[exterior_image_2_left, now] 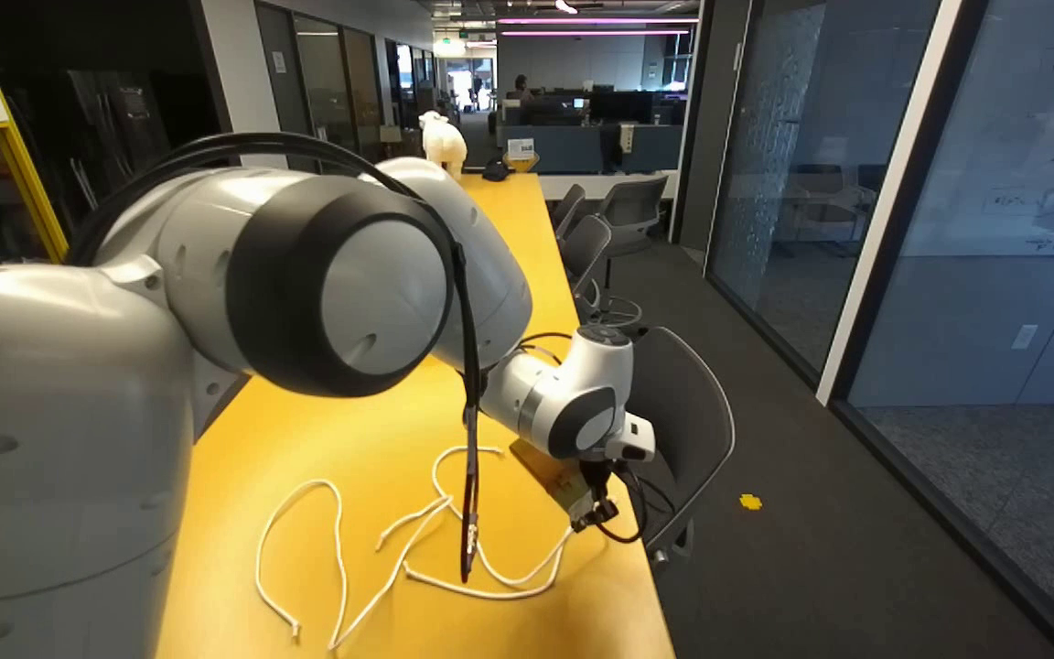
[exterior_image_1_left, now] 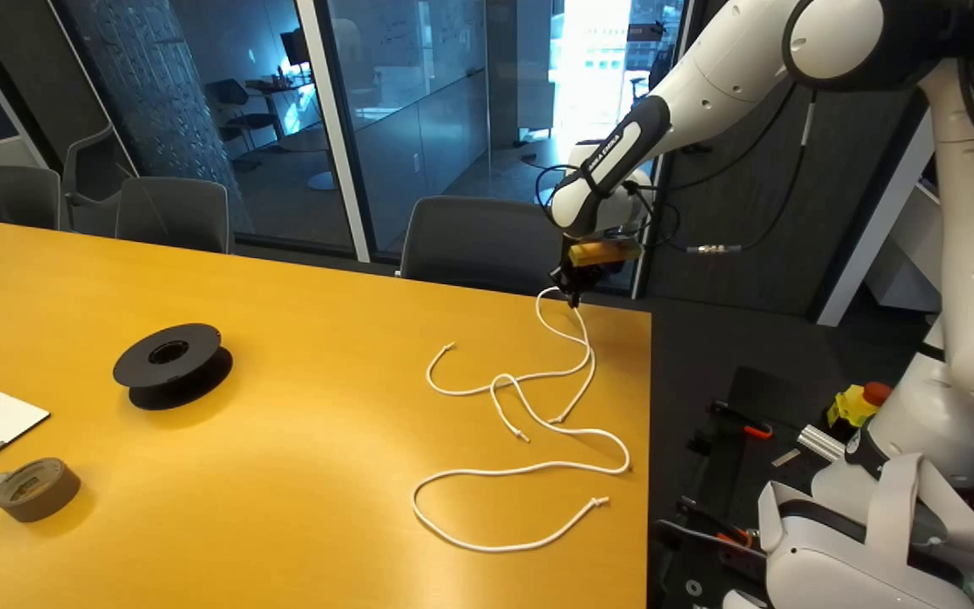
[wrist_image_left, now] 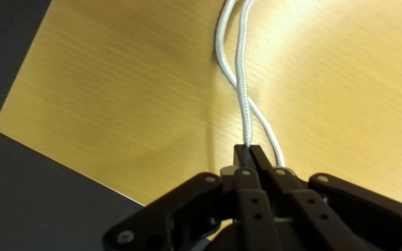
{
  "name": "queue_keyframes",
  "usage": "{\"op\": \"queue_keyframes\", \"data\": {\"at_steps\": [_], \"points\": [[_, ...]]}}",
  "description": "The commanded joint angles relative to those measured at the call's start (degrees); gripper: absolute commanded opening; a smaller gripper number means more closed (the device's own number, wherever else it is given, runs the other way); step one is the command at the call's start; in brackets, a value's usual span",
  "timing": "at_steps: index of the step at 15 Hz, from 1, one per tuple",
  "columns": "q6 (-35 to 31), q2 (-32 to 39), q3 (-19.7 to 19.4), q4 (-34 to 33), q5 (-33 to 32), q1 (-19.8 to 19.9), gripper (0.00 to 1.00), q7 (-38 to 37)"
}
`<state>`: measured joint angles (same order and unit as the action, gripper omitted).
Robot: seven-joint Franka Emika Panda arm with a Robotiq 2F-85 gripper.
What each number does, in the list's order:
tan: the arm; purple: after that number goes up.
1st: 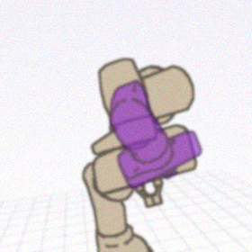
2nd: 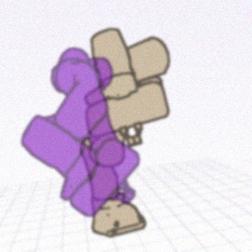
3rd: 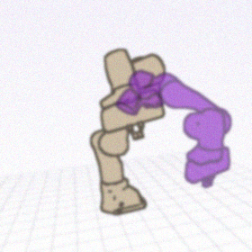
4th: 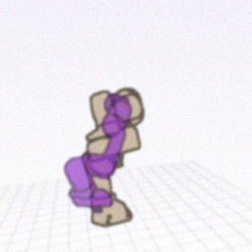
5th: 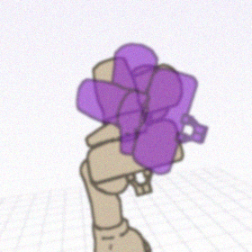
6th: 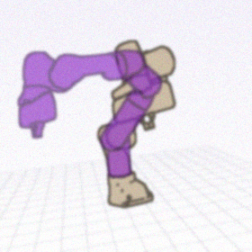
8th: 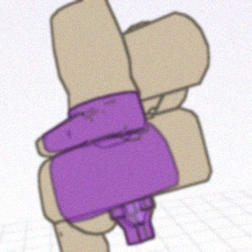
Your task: Untangle the rope on the table.
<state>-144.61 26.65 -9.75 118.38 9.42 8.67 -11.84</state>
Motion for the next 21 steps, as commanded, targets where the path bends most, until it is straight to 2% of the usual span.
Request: {"op": "queue_keyframes", "data": {"at_steps": [1, 5, 12, 17, 21], "points": [[4.16, 0.20, 1.71, -4.82, -0.97, -1.24, 0.03, 0.57], [8.67, 6.25, 2.93, -14.12, -2.54, -3.58, 0.03, -1.20], [17.01, 18.71, 6.51, -29.80, -2.96, -5.76, 0.03, 0.66], [20.17, 24.71, 8.36, -35.04, -4.65, -8.65, 0.03, 2.59], [21.83, 26.12, 8.93, -36.78, -6.57, -10.62, 0.03, 3.89]]}}
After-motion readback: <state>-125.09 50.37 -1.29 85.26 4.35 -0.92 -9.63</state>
